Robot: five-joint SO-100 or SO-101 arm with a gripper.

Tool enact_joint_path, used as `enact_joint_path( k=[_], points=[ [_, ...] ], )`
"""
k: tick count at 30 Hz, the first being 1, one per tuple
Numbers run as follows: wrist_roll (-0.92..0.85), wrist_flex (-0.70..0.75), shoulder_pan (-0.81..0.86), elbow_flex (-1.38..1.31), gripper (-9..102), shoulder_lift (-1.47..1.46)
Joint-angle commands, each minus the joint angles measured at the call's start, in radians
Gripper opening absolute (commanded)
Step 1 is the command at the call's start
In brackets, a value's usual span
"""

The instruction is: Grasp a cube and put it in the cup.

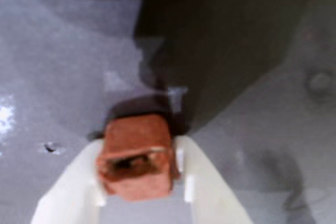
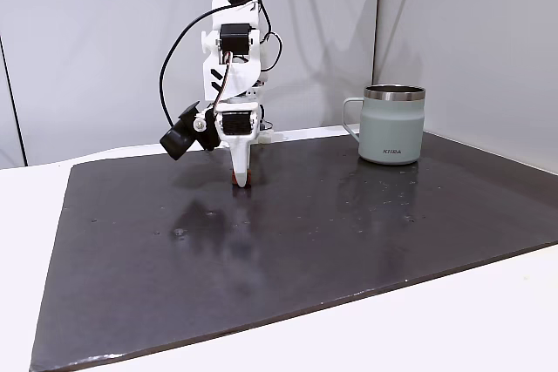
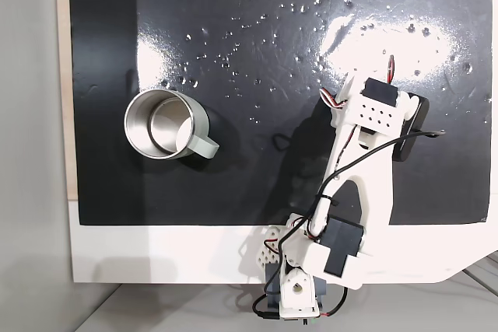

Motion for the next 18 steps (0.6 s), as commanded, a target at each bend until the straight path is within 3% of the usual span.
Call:
enact_joint_path(
  k=[1, 8, 18],
  points=[
    [-0.005, -0.008, 0.015, -0.005, 3, 0.005],
    [0.000, 0.015, 0.020, -0.014, 1, 0.025],
    [0.057, 0.252, -0.081, -0.146, 2, 0.345]
  ],
)
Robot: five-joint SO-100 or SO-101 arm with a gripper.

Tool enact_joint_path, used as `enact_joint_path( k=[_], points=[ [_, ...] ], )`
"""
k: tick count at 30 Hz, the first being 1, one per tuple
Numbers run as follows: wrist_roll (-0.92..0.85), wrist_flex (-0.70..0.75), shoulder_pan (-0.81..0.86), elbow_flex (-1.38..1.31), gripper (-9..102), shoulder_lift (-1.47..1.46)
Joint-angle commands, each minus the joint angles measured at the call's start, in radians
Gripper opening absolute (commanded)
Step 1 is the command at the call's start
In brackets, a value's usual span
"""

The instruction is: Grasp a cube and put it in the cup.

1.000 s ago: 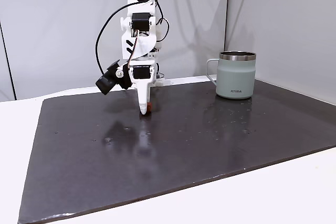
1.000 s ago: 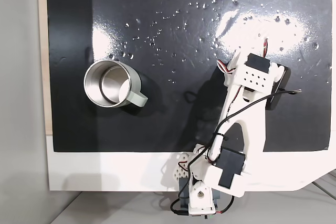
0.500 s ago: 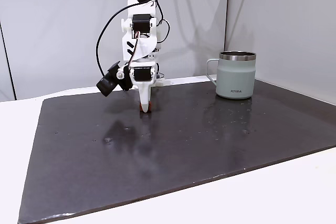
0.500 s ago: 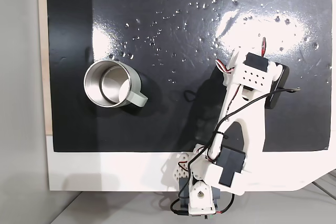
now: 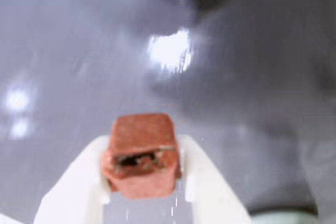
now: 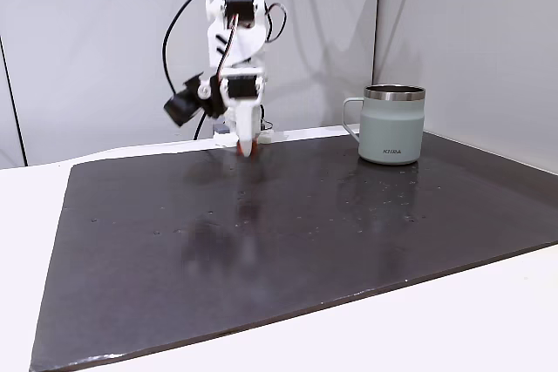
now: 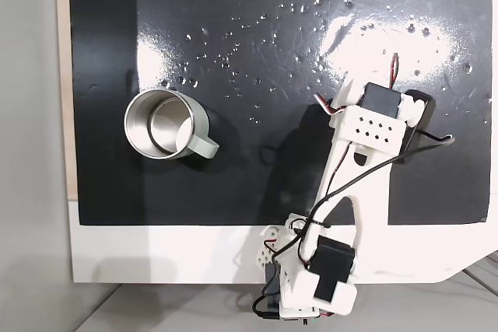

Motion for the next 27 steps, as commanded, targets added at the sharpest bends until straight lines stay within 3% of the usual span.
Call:
enact_joint_path(
  k=[1, 12, 20, 27],
  points=[
    [0.028, 0.098, -0.038, -0.100, 2, 0.144],
    [0.071, 0.359, -0.103, -0.383, 2, 0.278],
    [0.103, 0.397, -0.176, -0.474, 2, 0.270],
    [0.164, 0.446, -0.391, -0.632, 1, 0.198]
  ],
)
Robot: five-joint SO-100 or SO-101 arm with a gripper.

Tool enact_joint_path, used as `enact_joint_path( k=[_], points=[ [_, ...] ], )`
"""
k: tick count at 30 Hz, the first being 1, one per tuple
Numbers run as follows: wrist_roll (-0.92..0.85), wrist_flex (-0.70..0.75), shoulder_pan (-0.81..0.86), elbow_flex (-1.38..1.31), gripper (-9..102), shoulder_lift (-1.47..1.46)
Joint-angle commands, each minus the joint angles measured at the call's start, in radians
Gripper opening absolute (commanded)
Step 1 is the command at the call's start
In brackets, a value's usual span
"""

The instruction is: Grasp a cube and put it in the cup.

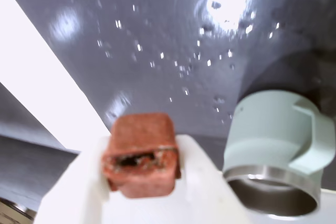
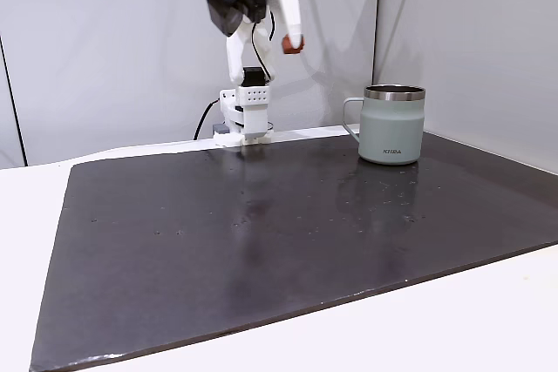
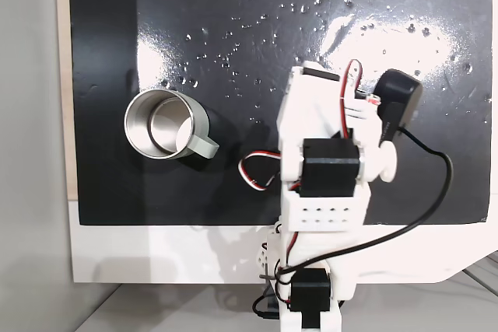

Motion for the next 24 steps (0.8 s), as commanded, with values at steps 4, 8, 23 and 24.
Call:
enact_joint_path(
  k=[4, 8, 23, 24],
  points=[
    [0.023, 0.005, -0.235, -0.100, 1, -0.021],
    [-0.017, -0.017, -0.368, -0.104, 1, -0.046],
    [-0.143, -0.020, -0.643, -0.192, 0, -0.267],
    [-0.146, -0.018, -0.653, -0.187, 0, -0.273]
  ],
)
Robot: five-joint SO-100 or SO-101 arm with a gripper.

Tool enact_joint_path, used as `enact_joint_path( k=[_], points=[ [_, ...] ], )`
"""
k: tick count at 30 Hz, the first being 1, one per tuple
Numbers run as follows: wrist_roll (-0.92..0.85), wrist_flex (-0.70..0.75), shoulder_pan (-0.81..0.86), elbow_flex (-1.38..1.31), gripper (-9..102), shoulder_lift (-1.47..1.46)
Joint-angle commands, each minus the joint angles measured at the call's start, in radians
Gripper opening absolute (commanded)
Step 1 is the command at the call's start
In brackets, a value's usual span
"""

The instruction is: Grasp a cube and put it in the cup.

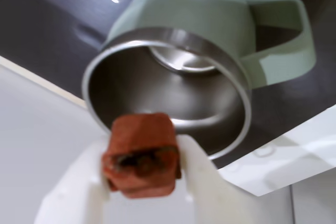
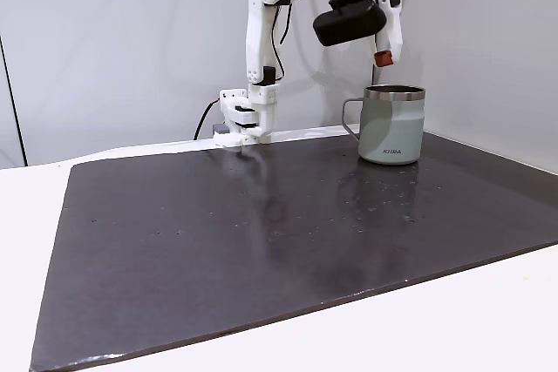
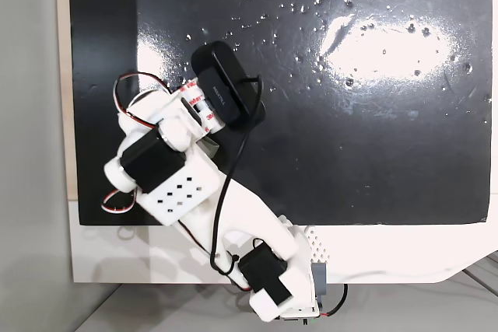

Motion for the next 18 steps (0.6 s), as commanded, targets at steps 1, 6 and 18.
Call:
enact_joint_path(
  k=[1, 6, 18],
  points=[
    [-0.017, -0.028, -0.034, -0.037, 0, -0.005],
    [-0.020, -0.028, -0.057, -0.015, 1, -0.008],
    [0.011, -0.015, -0.071, -0.014, 25, 0.009]
  ],
)
